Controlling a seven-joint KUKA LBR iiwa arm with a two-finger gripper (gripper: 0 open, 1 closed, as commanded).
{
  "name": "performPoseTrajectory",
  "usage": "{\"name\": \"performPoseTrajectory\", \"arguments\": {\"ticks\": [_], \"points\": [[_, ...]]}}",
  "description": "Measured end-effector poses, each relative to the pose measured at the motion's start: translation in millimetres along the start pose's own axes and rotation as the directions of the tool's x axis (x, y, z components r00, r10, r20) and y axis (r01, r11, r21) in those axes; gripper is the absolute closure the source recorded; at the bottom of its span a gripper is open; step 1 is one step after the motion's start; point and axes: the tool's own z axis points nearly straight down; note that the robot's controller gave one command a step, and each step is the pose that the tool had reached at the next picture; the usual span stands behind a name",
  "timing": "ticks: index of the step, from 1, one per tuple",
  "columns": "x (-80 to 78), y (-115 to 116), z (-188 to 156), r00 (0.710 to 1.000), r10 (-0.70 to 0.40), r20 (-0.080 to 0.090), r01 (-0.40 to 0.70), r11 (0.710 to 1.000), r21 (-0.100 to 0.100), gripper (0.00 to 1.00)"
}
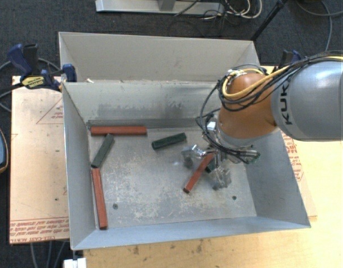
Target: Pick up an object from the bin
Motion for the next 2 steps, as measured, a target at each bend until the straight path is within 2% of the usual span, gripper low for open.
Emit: {"name": "performPoseTrajectory", "arguments": {"ticks": [1,2], "points": [[0.2,0,0,1.000,0.000,-0.001,0.000,1.000,0.000,1.00],[-1.1,17,-138,1.000,-0.024,0.004,0.023,1.000,0.005,1.00]]}}
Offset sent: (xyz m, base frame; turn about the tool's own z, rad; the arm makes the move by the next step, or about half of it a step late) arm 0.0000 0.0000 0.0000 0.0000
